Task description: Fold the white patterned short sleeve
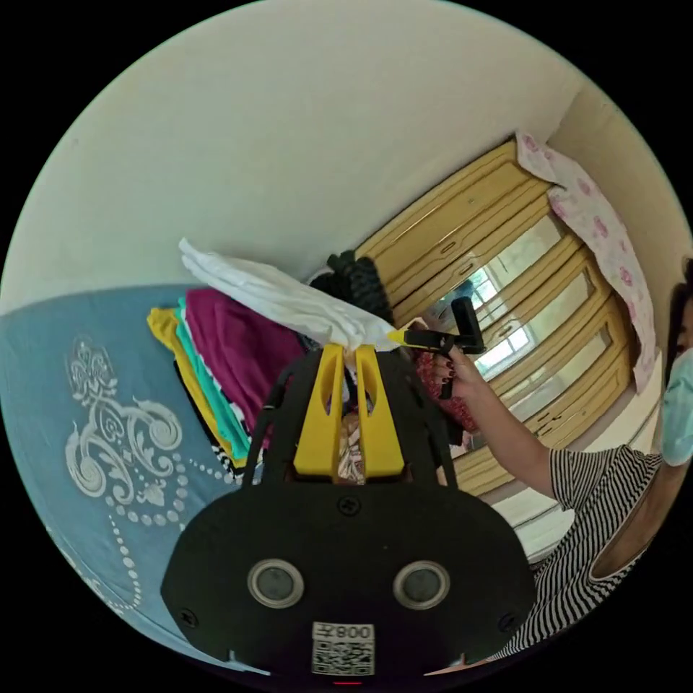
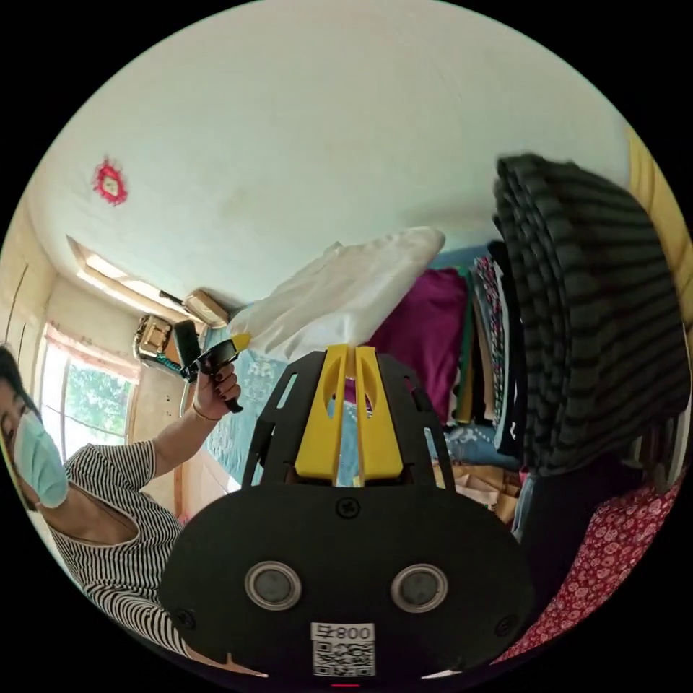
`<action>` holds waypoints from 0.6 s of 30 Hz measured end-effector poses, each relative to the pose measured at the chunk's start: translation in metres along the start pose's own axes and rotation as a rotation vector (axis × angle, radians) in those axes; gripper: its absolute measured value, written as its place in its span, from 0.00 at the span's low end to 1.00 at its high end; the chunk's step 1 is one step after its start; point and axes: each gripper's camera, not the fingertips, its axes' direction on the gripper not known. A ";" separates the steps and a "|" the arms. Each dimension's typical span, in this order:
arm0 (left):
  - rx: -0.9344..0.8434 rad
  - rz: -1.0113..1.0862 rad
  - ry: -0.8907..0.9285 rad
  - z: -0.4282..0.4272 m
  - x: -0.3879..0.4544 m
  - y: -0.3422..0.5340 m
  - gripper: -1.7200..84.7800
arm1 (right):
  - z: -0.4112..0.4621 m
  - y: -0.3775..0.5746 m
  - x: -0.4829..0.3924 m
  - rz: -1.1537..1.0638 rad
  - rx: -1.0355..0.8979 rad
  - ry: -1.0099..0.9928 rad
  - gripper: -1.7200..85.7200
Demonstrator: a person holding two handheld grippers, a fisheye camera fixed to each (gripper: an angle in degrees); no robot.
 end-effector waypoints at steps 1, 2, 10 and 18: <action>-0.068 -0.063 -0.026 0.035 -0.017 0.006 0.05 | 0.024 0.003 0.036 0.068 -0.048 0.027 0.04; -0.151 -0.120 -0.053 0.068 -0.034 0.014 0.05 | 0.051 0.007 0.072 0.133 -0.112 0.051 0.04; -0.231 -0.293 -0.006 0.138 -0.045 0.029 0.05 | 0.136 0.034 0.167 0.205 -0.278 0.098 0.04; -0.201 -0.347 -0.029 0.137 0.007 0.020 0.04 | 0.134 0.060 0.186 0.240 -0.169 0.065 0.03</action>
